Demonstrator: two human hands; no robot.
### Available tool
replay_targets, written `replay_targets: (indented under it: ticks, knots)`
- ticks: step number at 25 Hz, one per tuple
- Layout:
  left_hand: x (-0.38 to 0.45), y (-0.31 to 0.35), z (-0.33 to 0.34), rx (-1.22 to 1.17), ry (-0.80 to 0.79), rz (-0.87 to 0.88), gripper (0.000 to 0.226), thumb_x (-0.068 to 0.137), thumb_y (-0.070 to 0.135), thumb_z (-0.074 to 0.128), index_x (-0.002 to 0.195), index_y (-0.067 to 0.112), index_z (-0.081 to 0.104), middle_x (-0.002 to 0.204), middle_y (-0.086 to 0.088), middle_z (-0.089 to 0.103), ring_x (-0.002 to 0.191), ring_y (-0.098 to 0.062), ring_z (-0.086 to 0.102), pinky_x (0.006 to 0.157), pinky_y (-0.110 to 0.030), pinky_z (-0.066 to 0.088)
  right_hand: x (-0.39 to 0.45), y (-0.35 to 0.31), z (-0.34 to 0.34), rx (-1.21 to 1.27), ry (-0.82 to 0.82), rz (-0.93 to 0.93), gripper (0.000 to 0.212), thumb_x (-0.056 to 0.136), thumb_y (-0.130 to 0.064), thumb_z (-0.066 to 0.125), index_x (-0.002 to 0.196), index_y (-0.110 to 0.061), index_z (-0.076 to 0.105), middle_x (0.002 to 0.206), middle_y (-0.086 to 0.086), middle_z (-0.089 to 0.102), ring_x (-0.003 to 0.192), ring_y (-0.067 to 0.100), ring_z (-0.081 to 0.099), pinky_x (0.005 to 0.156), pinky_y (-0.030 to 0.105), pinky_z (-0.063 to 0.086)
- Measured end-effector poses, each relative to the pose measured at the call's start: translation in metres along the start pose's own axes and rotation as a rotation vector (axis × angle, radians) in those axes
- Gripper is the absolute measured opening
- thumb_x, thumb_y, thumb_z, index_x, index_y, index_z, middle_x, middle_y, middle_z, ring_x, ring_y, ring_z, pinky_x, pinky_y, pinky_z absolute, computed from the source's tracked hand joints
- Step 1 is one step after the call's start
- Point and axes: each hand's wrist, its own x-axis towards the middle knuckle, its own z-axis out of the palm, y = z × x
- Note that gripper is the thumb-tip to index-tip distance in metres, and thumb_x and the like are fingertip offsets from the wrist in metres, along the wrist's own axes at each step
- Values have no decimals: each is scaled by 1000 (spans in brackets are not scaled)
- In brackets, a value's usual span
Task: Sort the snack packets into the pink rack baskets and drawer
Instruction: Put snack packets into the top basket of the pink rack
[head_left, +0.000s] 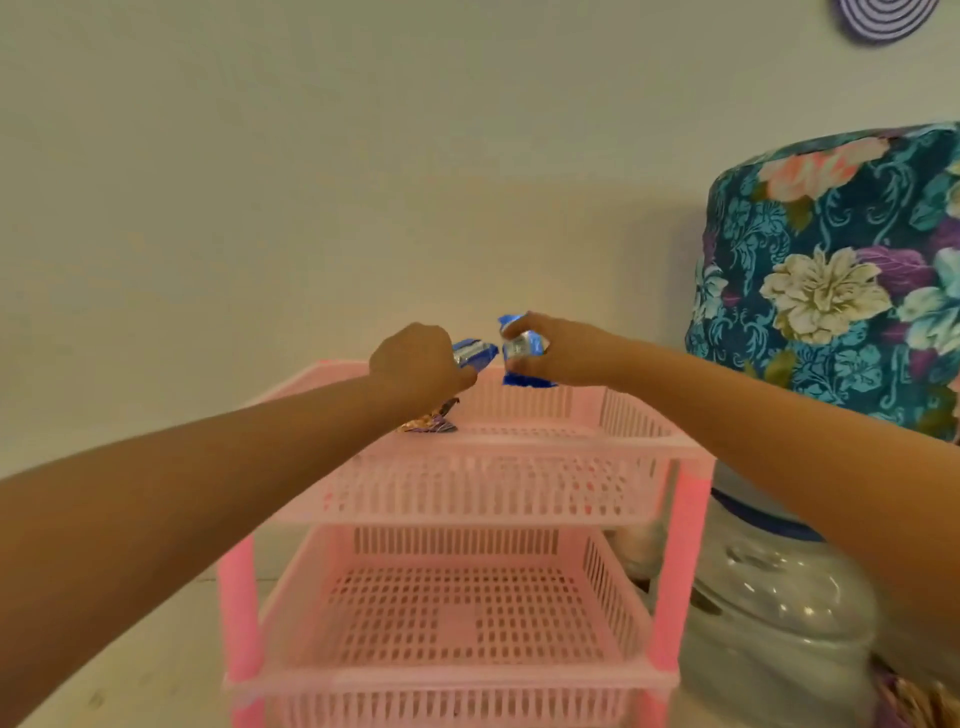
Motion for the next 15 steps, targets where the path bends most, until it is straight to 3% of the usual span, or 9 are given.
replay_targets:
  ticks: [2, 4, 6, 7, 8, 10, 12, 14, 15]
  knots:
    - [17, 1, 23, 19, -48, -4, 34, 82, 43, 57, 75, 11, 48, 68, -4, 47, 62, -23, 46, 44, -25, 26, 31, 6, 15, -106, -149, 21, 37, 90, -28, 53, 123, -12, 51, 125, 8, 56, 106, 26, 54, 84, 29, 41]
    - [29, 4, 44, 31, -143, -19, 38, 81, 45, 59, 89, 9, 52, 72, -2, 48, 66, -23, 50, 46, -25, 30, 50, 13, 27, -136, -317, 91, 29, 92, -27, 52, 116, -11, 50, 108, 6, 58, 93, 26, 56, 64, 27, 45]
    - [38, 8, 62, 34, -250, -56, 42, 80, 44, 62, 96, 8, 49, 75, -2, 50, 73, -26, 57, 50, -24, 37, 62, 18, 36, -146, -462, 192, 43, 94, -27, 48, 135, -17, 40, 124, 8, 53, 95, 28, 59, 50, 23, 42]
    - [42, 9, 71, 39, -287, -81, 40, 80, 43, 62, 93, 9, 47, 72, -1, 51, 73, -26, 60, 49, -24, 39, 67, 22, 41, -119, -520, 235, 45, 96, -26, 45, 140, -21, 35, 132, 11, 51, 104, 29, 60, 54, 24, 46]
    - [46, 9, 77, 47, -307, -103, 38, 80, 42, 63, 89, 10, 45, 71, -1, 51, 74, -25, 61, 50, -24, 40, 72, 25, 46, -57, -565, 274, 45, 97, -23, 41, 142, -25, 32, 134, 14, 50, 110, 30, 59, 69, 30, 52]
    - [55, 5, 80, 71, -321, -132, 36, 81, 38, 64, 78, 8, 45, 69, -1, 51, 76, -25, 61, 54, -26, 42, 80, 30, 54, 116, -623, 345, 49, 98, -15, 34, 143, -31, 28, 127, 16, 50, 110, 30, 57, 102, 48, 38]
    - [62, 2, 80, 113, -387, -122, 32, 84, 34, 61, 75, 5, 53, 69, -4, 51, 72, -23, 55, 57, -26, 41, 85, 34, 59, 194, -666, 382, 52, 98, -10, 30, 144, -32, 24, 135, 20, 45, 118, 33, 52, 110, 53, 25]
    - [64, 6, 81, 140, -492, -117, 36, 89, 38, 54, 84, 3, 57, 70, -6, 53, 65, -22, 51, 56, -27, 43, 90, 39, 65, 184, -697, 425, 52, 99, -10, 29, 146, -29, 18, 145, 22, 35, 127, 34, 46, 110, 53, 23]
    - [64, 8, 83, 122, -546, -142, 39, 90, 41, 52, 80, 3, 53, 65, -5, 53, 60, -21, 50, 53, -27, 44, 91, 40, 68, 175, -708, 445, 52, 100, -13, 30, 147, -26, 15, 147, 22, 31, 129, 34, 43, 110, 52, 23]
